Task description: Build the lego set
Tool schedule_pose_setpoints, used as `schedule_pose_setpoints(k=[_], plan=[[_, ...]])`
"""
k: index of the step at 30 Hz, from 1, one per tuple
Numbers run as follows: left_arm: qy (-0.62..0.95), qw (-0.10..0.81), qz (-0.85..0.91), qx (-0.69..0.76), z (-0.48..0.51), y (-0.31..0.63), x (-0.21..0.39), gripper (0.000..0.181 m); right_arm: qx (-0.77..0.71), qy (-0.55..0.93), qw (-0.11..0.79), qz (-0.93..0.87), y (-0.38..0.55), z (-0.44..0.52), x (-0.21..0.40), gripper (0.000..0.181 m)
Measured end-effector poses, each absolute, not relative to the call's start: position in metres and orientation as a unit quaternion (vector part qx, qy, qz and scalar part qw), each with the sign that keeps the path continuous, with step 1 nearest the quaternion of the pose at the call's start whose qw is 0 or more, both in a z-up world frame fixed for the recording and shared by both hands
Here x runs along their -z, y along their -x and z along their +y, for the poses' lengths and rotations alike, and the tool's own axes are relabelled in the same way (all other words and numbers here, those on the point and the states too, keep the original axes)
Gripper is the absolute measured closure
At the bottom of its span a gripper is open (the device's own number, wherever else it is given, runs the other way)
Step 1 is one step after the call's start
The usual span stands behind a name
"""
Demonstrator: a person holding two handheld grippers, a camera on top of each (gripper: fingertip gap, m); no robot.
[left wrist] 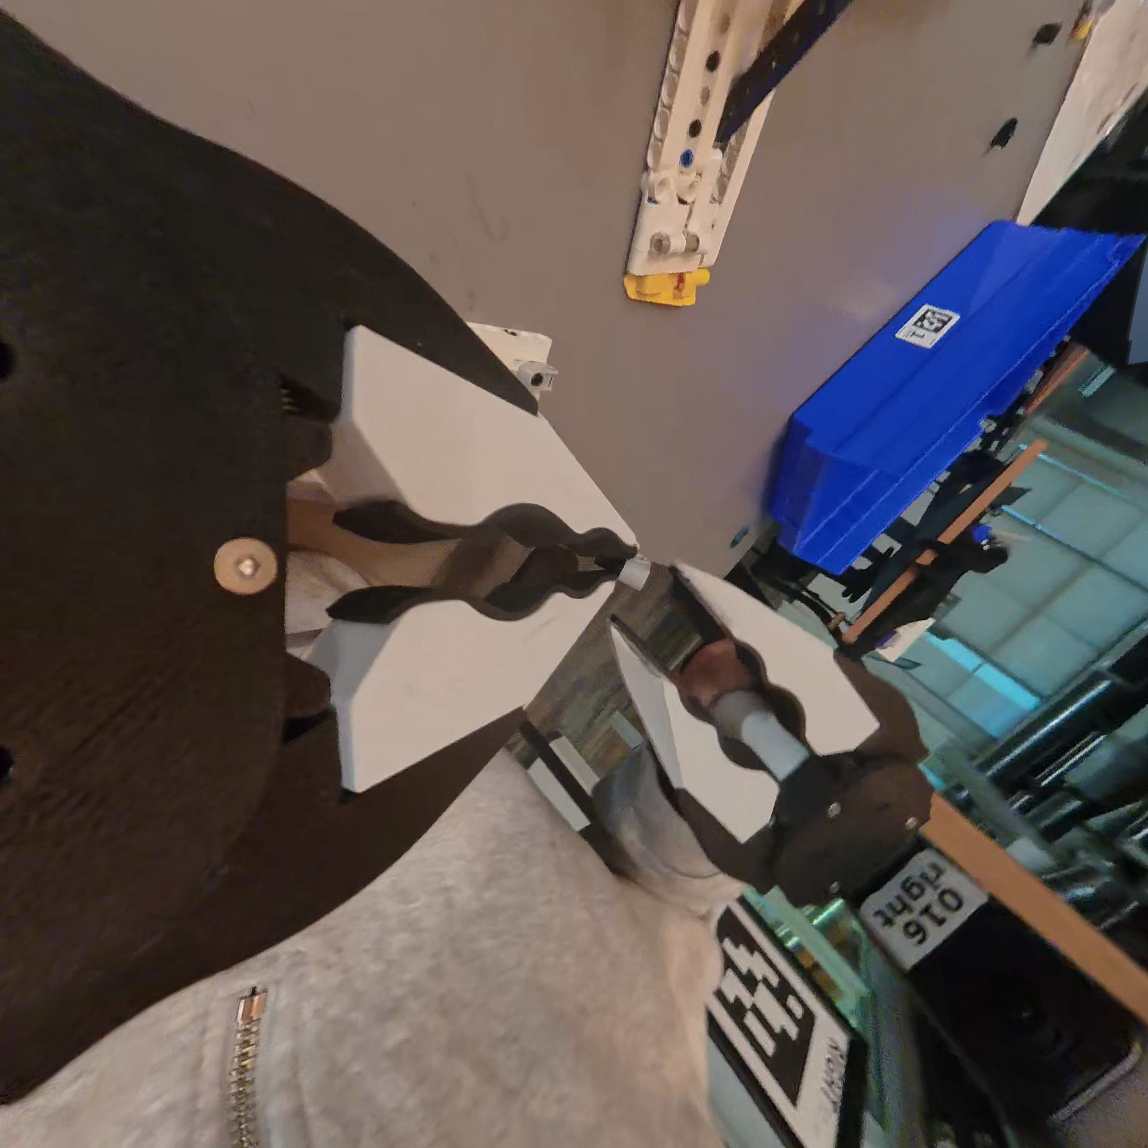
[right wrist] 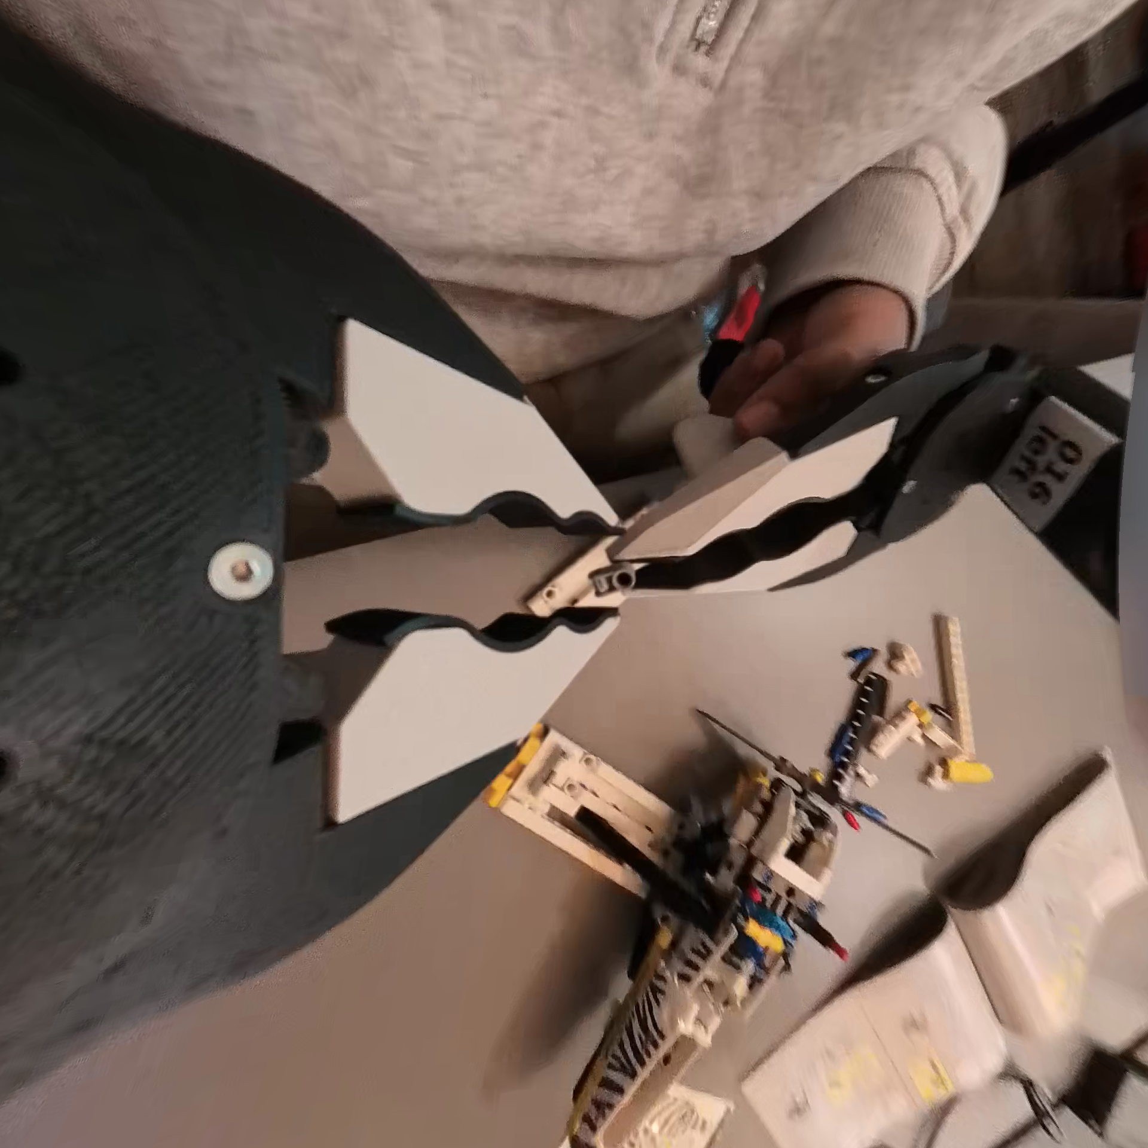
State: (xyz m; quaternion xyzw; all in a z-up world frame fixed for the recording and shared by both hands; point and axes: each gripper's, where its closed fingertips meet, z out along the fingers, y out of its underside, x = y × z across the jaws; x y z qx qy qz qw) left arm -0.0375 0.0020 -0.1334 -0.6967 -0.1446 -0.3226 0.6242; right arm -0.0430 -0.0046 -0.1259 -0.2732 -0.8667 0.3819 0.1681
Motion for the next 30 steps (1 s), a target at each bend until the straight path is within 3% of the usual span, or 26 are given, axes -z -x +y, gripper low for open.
schedule_pose_setpoints(k=[12,27,30], plan=[[0.731,0.593,-0.091,0.326,-0.001,0.023,0.146,0.181,-0.339,0.182,0.132,-0.914,0.031,-0.01,0.147,0.175],[0.75,0.565,-0.098,0.33,-0.002,0.024,0.157,0.18,-0.343,0.163,0.091,-0.921,0.032,-0.014,0.156,0.175],[0.745,0.579,-0.129,0.306,-0.002,0.039,0.156,0.166,-0.344,0.177,0.092,-0.917,0.04,-0.01,0.154,0.175]])
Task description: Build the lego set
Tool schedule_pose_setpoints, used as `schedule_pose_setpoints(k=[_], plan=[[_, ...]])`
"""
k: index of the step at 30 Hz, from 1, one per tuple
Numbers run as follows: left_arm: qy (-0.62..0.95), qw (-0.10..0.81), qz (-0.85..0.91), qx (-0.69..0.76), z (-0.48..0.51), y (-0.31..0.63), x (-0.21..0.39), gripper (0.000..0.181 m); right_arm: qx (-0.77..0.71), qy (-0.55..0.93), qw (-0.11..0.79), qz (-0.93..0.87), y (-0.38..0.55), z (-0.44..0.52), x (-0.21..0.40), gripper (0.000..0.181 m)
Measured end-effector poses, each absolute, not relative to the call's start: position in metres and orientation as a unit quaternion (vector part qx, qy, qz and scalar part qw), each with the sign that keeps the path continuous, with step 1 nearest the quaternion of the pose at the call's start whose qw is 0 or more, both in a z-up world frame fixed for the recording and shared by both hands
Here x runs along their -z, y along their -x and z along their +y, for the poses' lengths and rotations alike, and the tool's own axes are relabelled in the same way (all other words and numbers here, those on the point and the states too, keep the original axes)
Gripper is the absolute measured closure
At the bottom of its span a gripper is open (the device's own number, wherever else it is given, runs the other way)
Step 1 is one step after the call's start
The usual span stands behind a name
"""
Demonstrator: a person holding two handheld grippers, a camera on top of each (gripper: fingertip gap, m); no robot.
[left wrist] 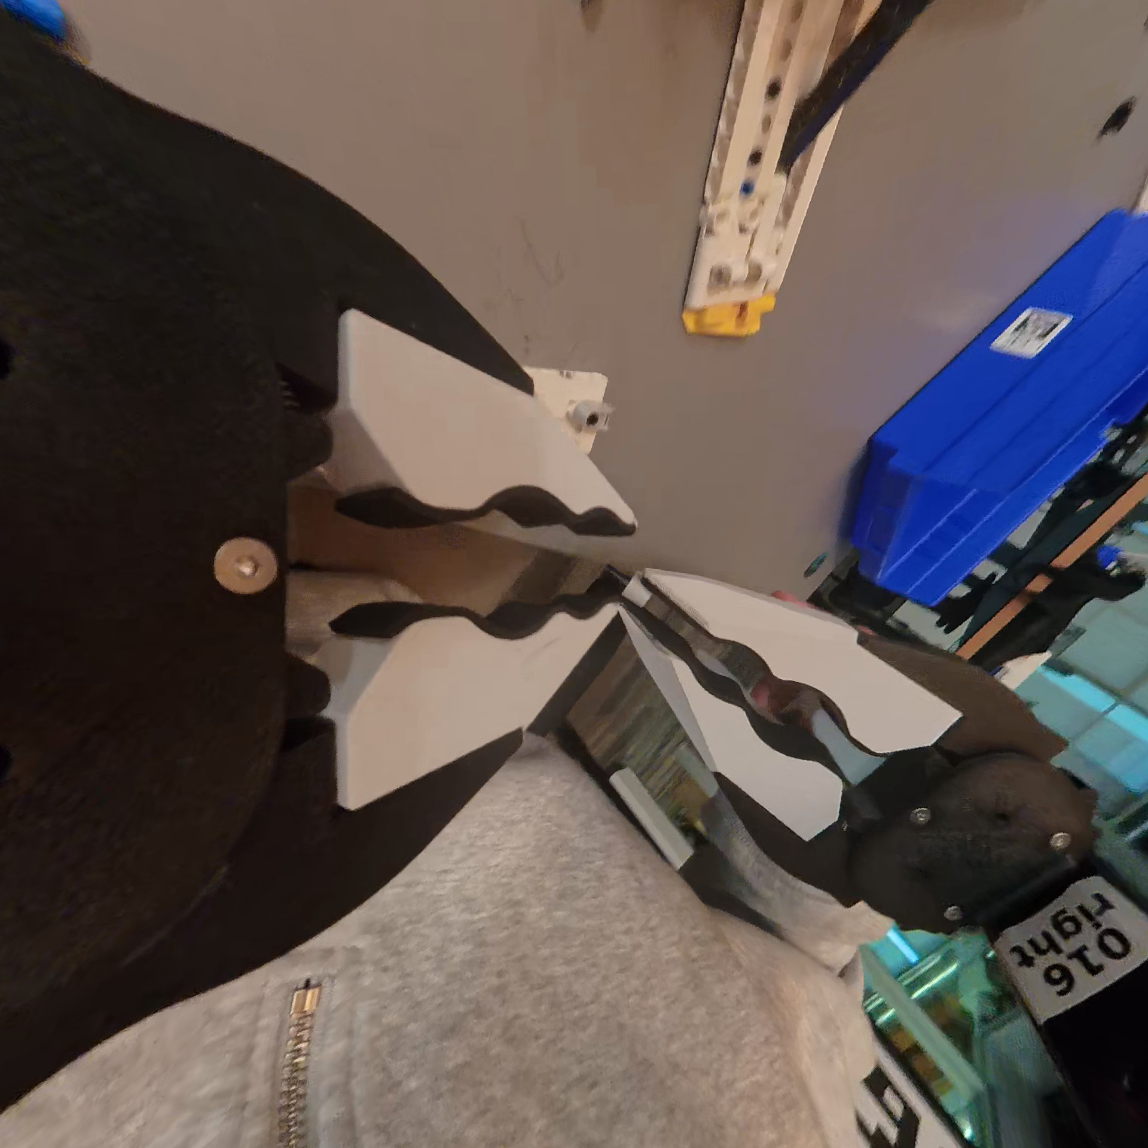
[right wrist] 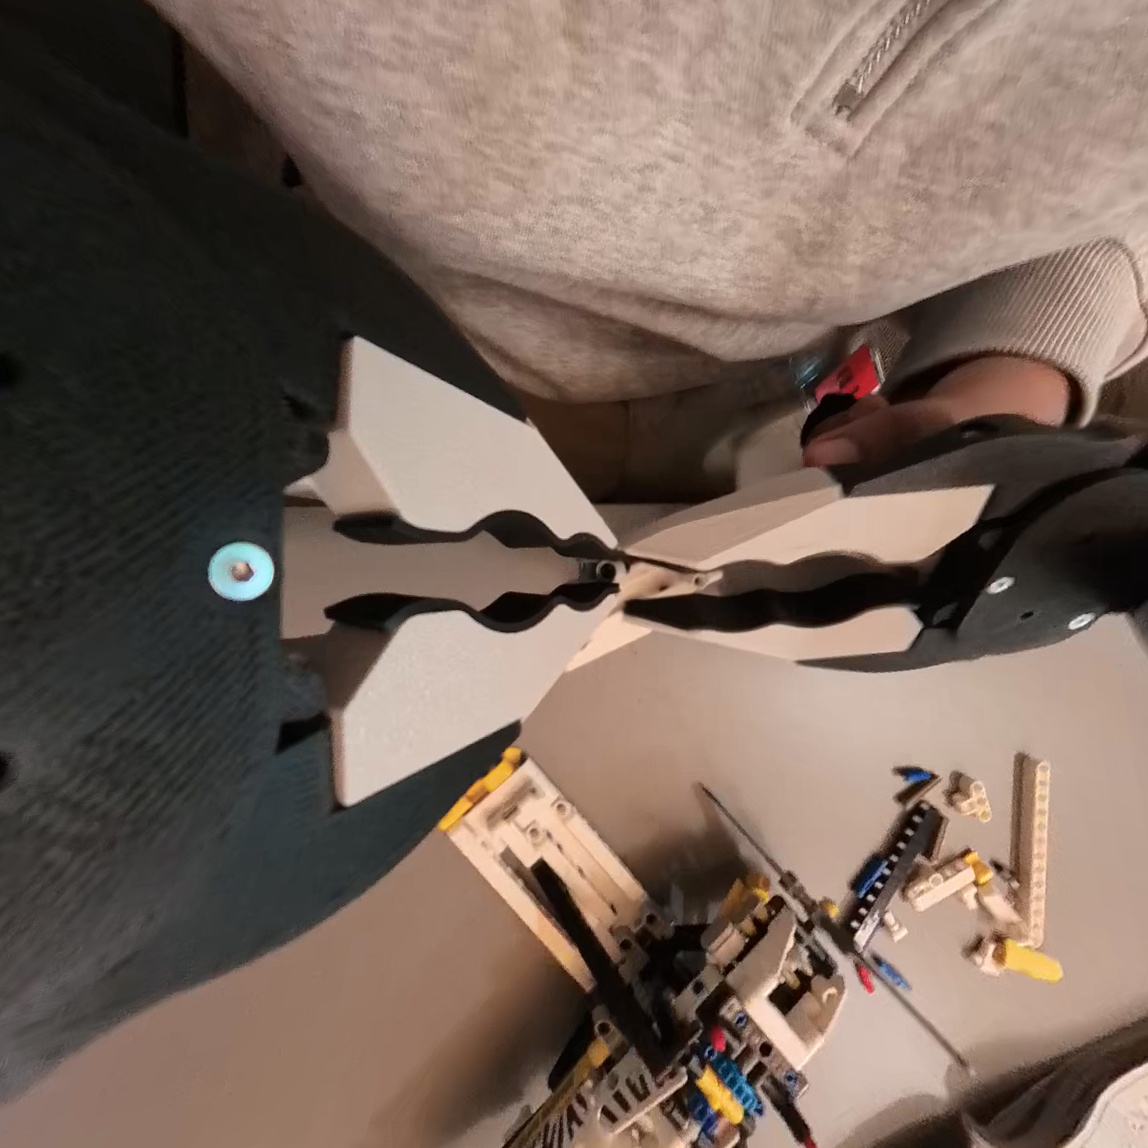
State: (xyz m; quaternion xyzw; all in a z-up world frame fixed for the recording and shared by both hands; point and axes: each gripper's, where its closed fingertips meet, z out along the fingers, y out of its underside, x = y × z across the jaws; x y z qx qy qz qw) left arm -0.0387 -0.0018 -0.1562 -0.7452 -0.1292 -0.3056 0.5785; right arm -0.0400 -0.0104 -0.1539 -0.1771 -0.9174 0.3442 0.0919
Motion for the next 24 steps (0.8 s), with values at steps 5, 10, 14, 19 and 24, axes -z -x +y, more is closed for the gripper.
schedule_pose_setpoints(k=[5,10,14,19,24], plan=[[0.781,0.577,-0.161,0.176,-0.007,0.071,0.165,0.139,-0.262,0.167,0.12,-0.943,0.053,0.008,0.178,0.176],[0.848,0.508,-0.138,0.056,-0.004,0.075,0.2,0.122,-0.18,0.095,0.136,-0.97,0.053,0.011,0.206,0.176],[0.857,0.497,-0.125,0.053,-0.003,0.071,0.205,0.125,-0.171,0.081,0.124,-0.974,0.054,0.008,0.209,0.176],[0.87,0.476,-0.112,0.059,-0.003,0.066,0.213,0.129,-0.172,0.08,0.112,-0.975,0.055,0.006,0.205,0.175],[0.871,0.474,-0.117,0.06,-0.003,0.067,0.213,0.137,-0.167,0.084,0.092,-0.978,0.054,0.006,0.209,0.176]])
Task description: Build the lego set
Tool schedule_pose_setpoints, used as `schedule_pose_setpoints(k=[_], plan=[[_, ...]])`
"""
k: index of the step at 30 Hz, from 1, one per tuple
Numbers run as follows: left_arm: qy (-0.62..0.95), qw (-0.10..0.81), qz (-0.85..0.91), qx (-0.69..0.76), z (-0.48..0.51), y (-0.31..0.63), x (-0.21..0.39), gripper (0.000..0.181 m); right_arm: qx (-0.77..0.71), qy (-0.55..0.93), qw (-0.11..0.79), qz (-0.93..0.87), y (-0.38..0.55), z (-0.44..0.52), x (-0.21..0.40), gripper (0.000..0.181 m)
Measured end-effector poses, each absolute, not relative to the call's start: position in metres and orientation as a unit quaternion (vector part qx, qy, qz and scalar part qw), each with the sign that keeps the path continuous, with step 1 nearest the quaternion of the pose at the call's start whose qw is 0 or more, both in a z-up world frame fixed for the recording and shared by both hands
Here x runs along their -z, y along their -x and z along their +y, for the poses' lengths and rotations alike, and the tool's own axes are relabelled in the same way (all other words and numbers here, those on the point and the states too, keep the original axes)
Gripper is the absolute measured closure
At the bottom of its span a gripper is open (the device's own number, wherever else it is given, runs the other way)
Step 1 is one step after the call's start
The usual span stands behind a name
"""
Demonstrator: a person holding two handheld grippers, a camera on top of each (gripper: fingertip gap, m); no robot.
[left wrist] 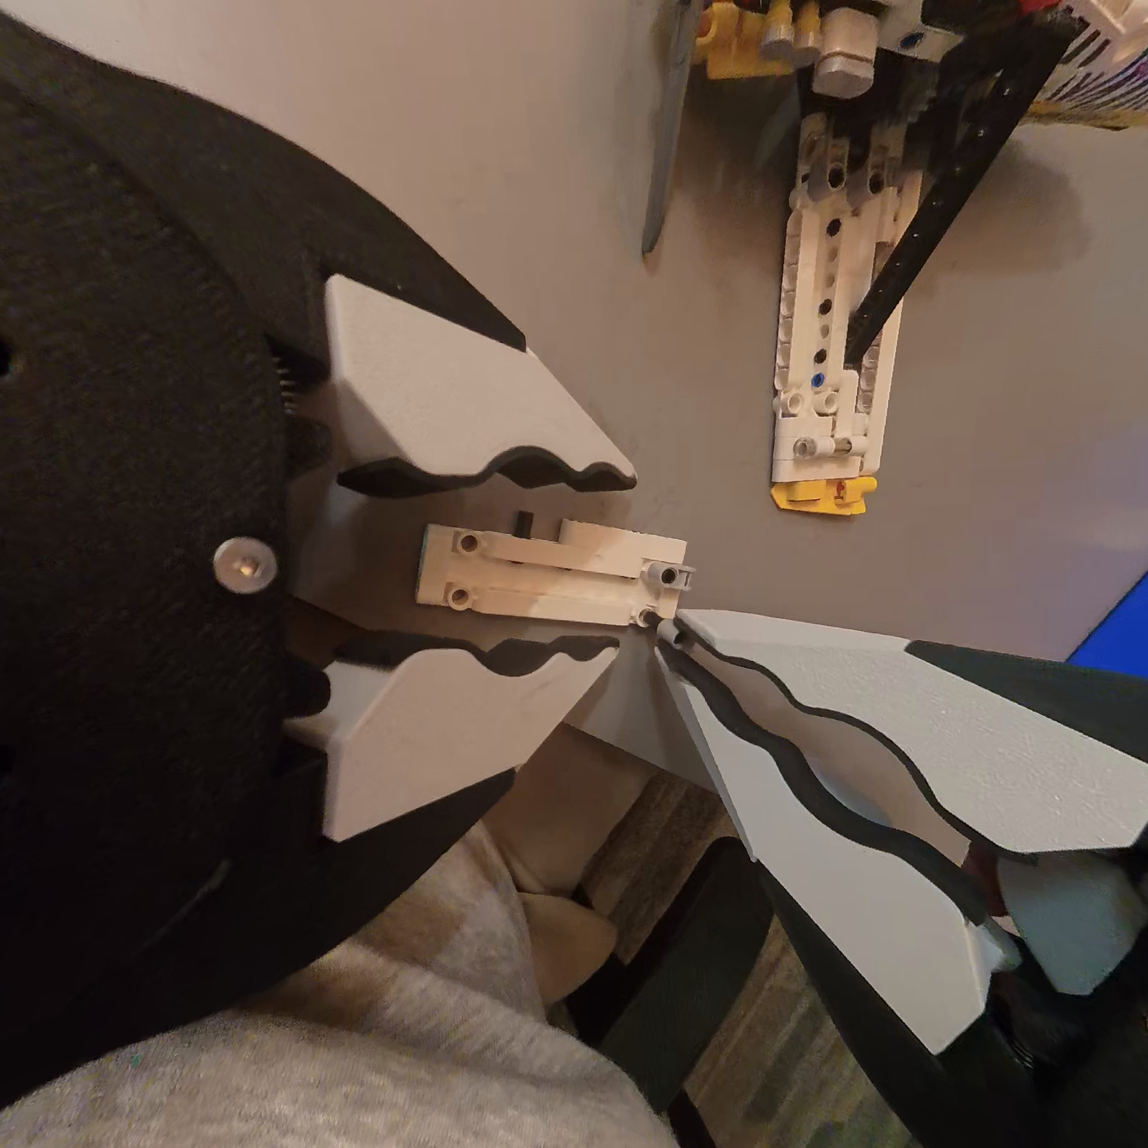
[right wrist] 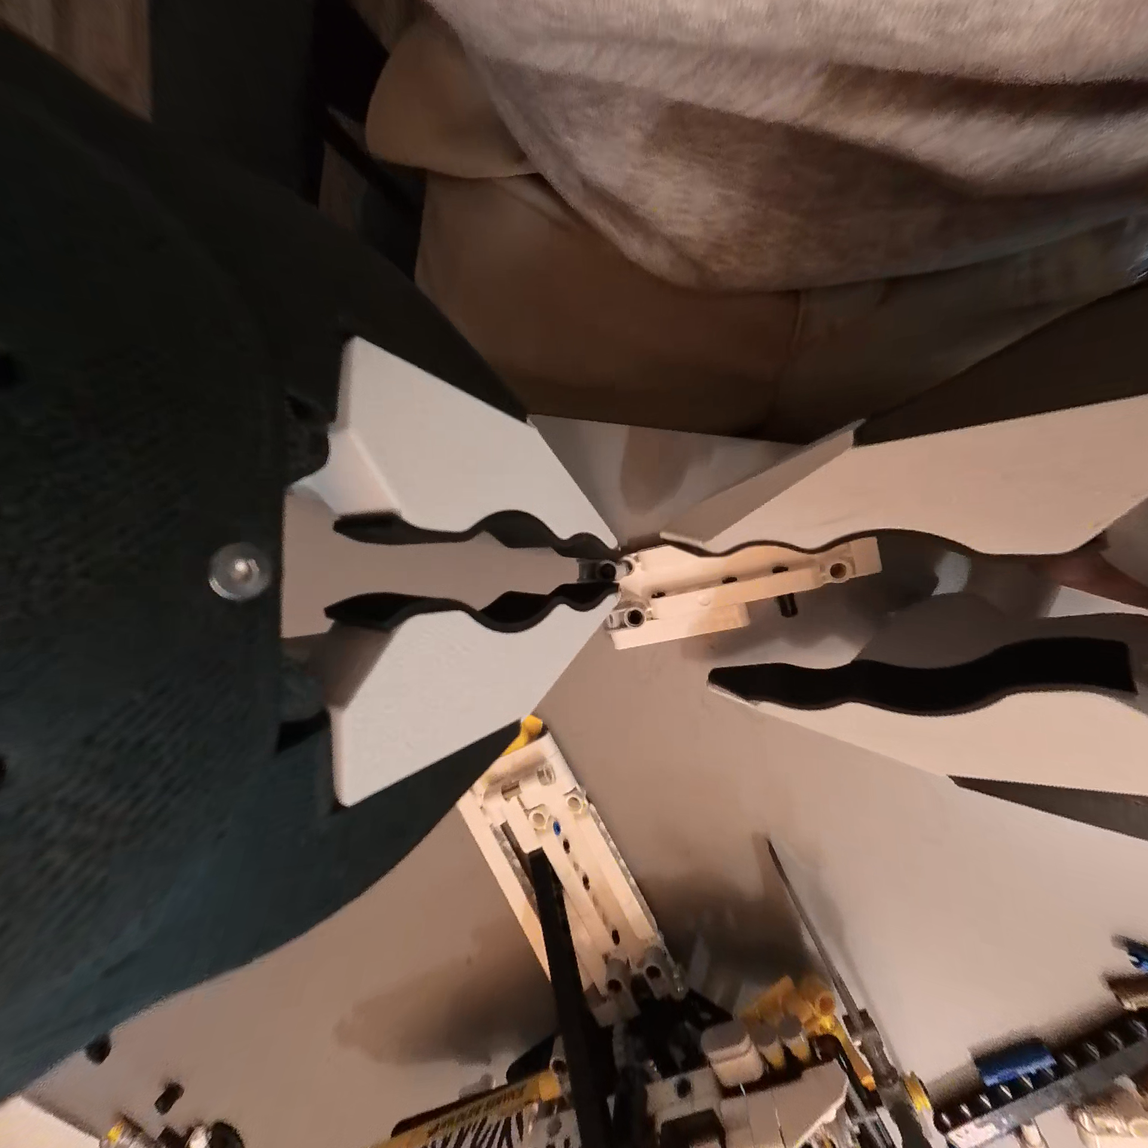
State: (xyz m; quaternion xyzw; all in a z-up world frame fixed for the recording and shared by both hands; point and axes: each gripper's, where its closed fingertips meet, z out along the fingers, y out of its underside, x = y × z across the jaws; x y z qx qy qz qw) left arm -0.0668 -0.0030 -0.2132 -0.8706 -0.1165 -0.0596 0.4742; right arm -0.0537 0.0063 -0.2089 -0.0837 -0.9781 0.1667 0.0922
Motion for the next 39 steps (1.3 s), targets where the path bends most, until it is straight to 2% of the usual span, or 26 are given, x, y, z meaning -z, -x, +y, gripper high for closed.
schedule_pose_setpoints(k=[7,10,14,21,29,35,39], plan=[[0.871,0.473,-0.121,0.061,-0.003,0.068,0.214,0.14,-0.159,0.095,0.073,-0.98,0.054,0.006,0.211,0.176],[0.873,0.469,-0.119,0.056,-0.003,0.068,0.215,0.15,-0.148,0.103,0.063,-0.982,0.053,0.008,0.212,0.176],[0.873,0.469,-0.121,0.06,-0.003,0.068,0.215,0.154,-0.132,0.103,0.058,-0.984,0.054,0.007,0.212,0.176],[0.862,0.478,-0.122,0.117,-0.004,0.062,0.21,0.141,-0.11,0.103,0.052,-0.987,0.055,0.007,0.213,0.176],[0.853,0.486,-0.137,0.131,-0.004,0.065,0.207,0.134,-0.113,0.11,0.065,-0.985,0.058,0.011,0.212,0.176],[0.856,0.488,-0.131,0.111,-0.005,0.066,0.208,0.134,-0.135,0.121,0.076,-0.98,0.059,0.012,0.208,0.176],[0.829,0.531,-0.132,0.115,-0.004,0.068,0.192,0.14,-0.174,0.138,0.103,-0.97,0.065,0.008,0.194,0.176]])
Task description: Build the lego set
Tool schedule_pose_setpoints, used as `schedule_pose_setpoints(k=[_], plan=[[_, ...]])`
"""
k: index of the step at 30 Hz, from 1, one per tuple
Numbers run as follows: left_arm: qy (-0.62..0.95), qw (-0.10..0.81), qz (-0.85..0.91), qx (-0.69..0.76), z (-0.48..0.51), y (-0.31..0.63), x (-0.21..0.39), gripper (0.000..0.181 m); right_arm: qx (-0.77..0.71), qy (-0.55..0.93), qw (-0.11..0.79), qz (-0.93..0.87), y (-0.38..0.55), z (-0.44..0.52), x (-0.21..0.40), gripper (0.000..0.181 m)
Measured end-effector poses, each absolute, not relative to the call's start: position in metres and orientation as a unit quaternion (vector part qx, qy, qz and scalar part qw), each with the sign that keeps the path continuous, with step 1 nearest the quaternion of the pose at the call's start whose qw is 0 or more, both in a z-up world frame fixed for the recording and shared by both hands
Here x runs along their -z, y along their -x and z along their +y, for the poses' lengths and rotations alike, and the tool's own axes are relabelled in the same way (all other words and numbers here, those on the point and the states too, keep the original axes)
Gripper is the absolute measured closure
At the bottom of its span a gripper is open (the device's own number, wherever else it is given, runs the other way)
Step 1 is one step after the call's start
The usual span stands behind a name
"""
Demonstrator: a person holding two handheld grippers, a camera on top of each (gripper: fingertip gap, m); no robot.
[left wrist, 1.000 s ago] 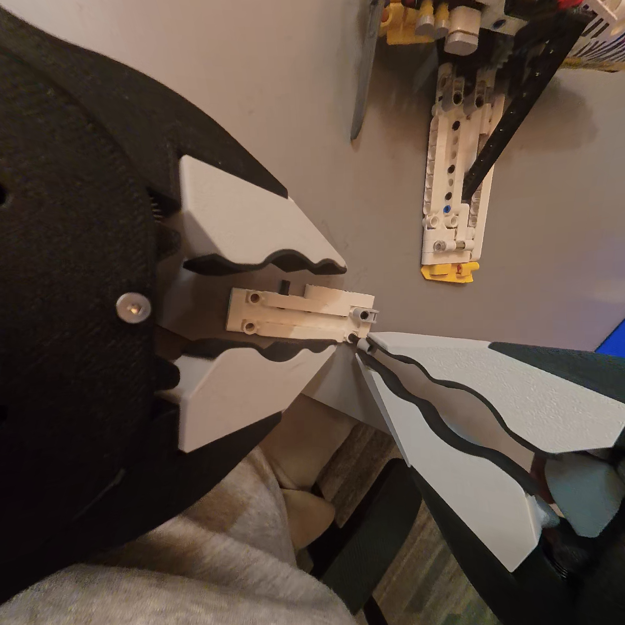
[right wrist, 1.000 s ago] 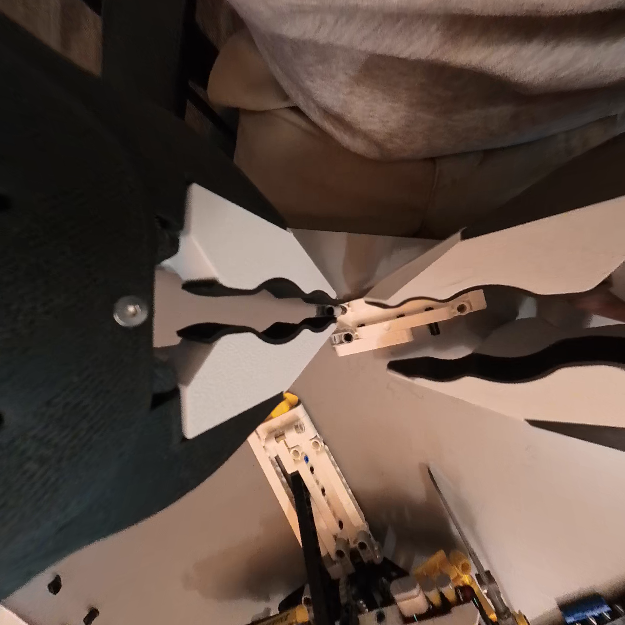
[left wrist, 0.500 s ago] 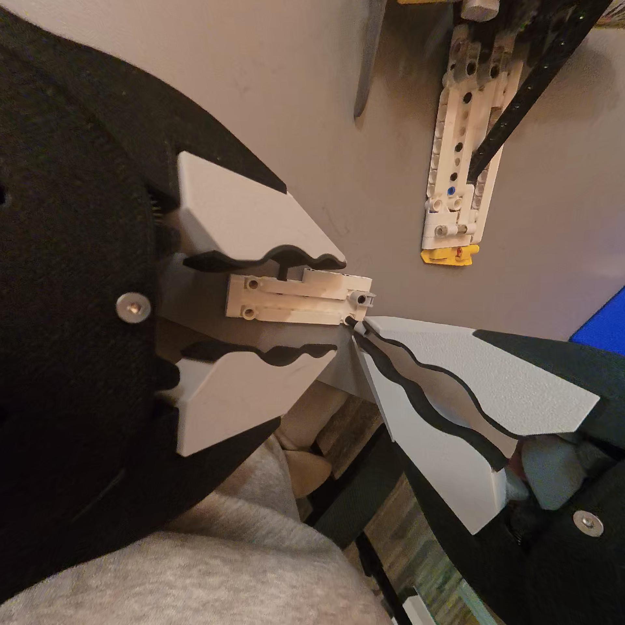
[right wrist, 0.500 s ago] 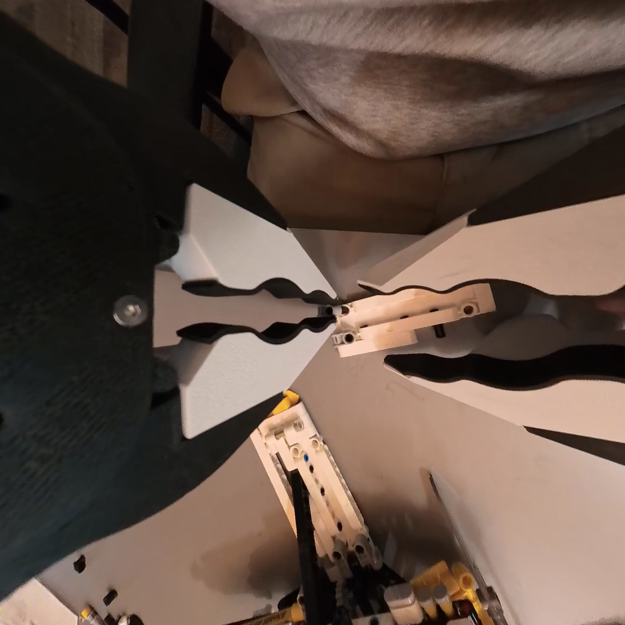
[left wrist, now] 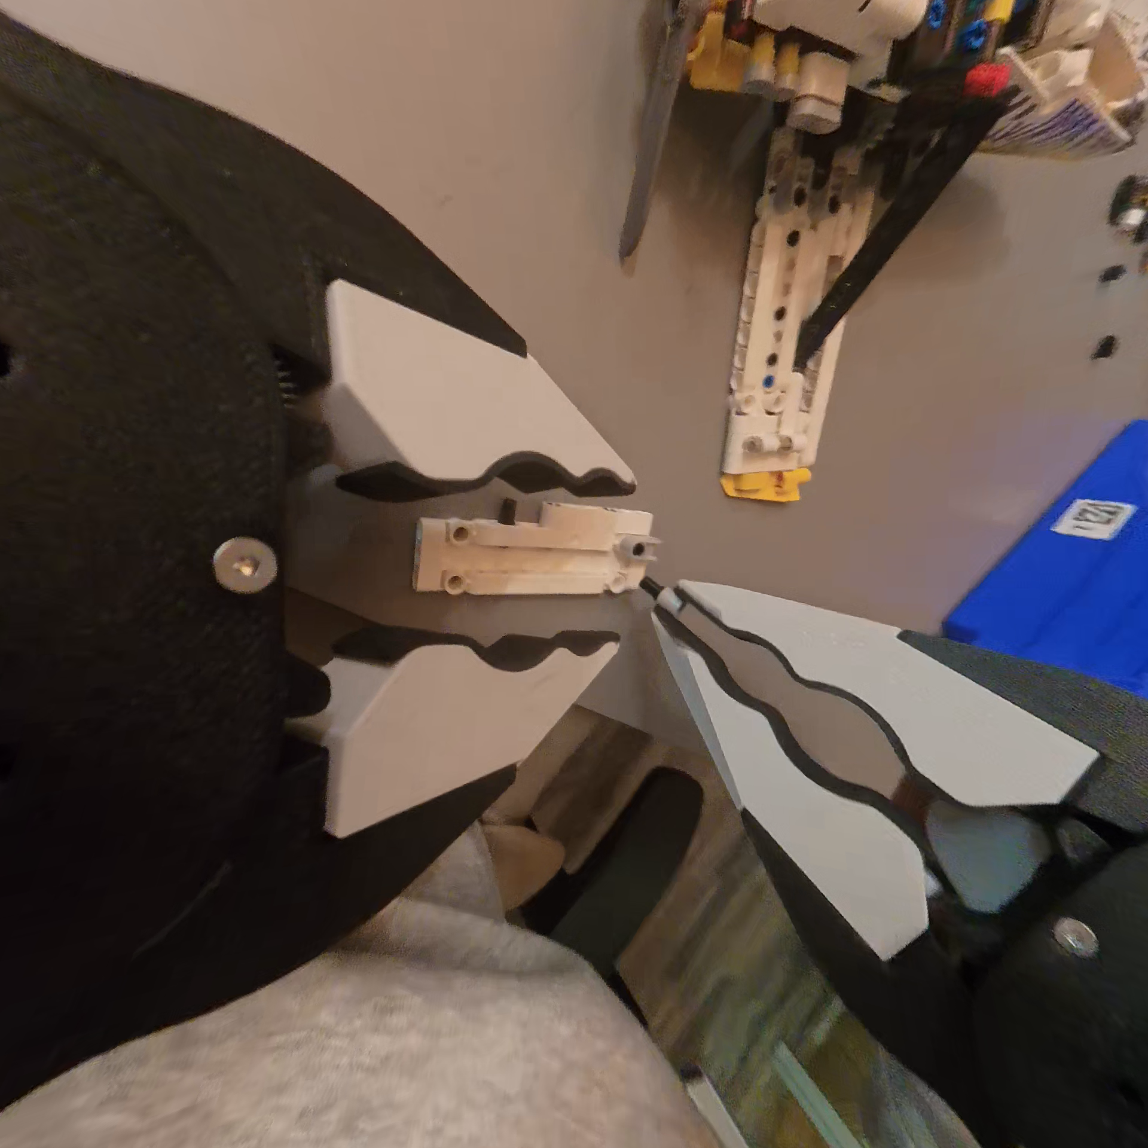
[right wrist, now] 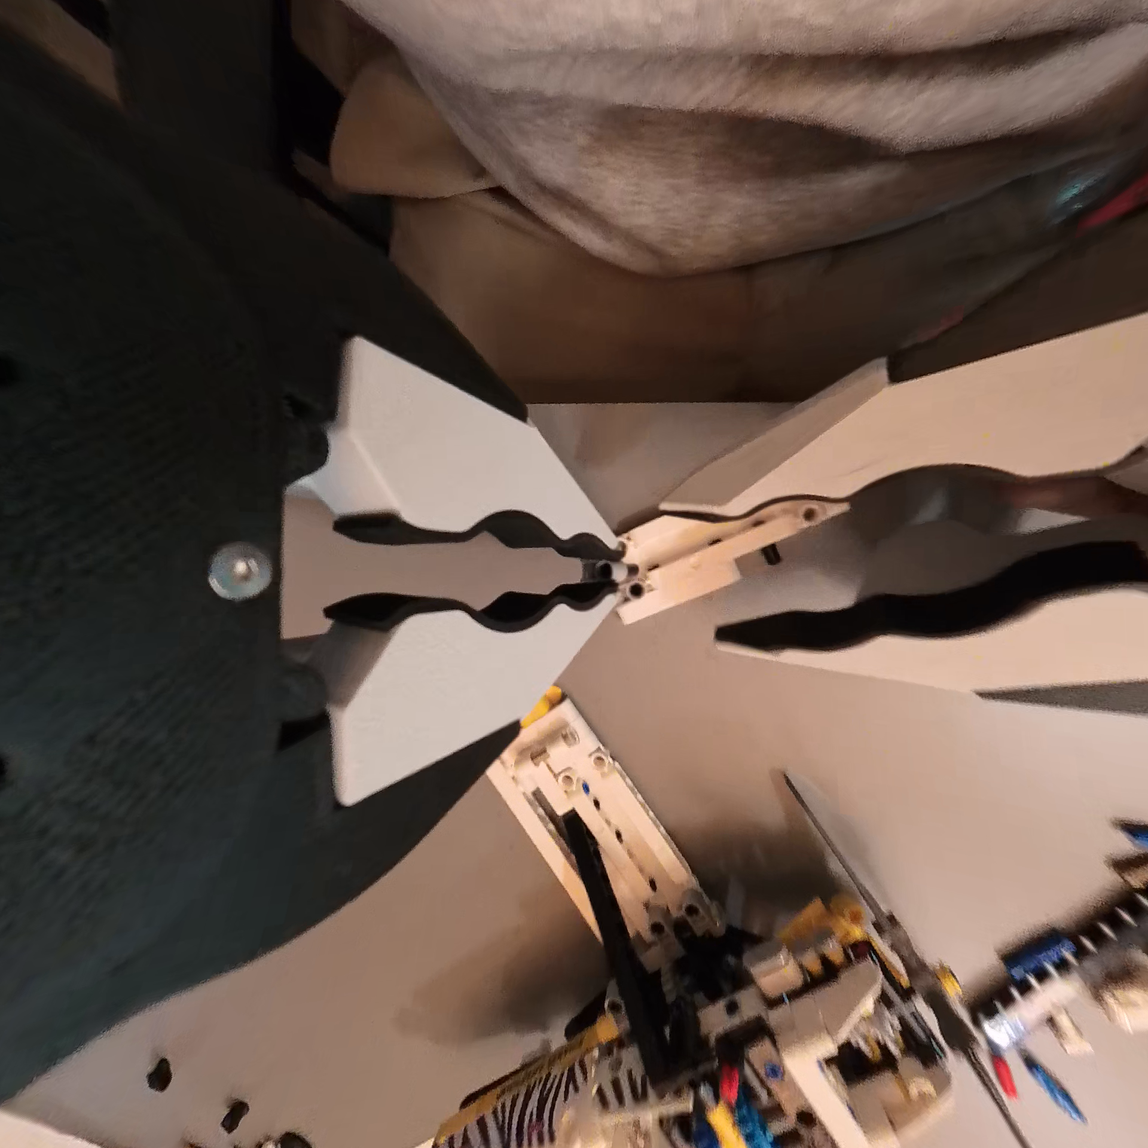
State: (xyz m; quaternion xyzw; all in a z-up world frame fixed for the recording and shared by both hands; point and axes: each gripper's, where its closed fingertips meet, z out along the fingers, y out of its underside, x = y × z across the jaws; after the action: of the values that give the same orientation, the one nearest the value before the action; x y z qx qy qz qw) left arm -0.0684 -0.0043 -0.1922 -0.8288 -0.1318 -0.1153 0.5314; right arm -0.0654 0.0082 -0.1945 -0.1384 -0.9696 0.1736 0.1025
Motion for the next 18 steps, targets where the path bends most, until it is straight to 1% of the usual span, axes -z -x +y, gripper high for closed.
schedule_pose_setpoints(k=[2,5,7,11,15,18], plan=[[0.802,0.561,-0.141,0.148,-0.005,0.069,0.179,0.149,-0.204,0.142,0.124,-0.961,0.07,0.005,0.183,0.176],[0.733,0.609,-0.203,0.223,-0.012,0.083,0.157,0.163,-0.223,0.131,0.198,-0.945,0.083,0.007,0.164,0.176],[0.67,0.635,-0.237,0.303,-0.018,0.089,0.141,0.163,-0.234,0.115,0.249,-0.933,0.089,0.006,0.151,0.175],[0.568,0.647,-0.263,0.435,-0.023,0.089,0.119,0.153,-0.278,0.066,0.306,-0.908,0.086,-0.01,0.127,0.175],[0.512,0.648,-0.252,0.505,-0.026,0.083,0.105,0.154,-0.307,0.037,0.324,-0.894,0.081,-0.023,0.114,0.176],[0.499,0.644,-0.236,0.53,-0.029,0.078,0.098,0.161,-0.329,0.038,0.323,-0.887,0.079,-0.028,0.106,0.176]])
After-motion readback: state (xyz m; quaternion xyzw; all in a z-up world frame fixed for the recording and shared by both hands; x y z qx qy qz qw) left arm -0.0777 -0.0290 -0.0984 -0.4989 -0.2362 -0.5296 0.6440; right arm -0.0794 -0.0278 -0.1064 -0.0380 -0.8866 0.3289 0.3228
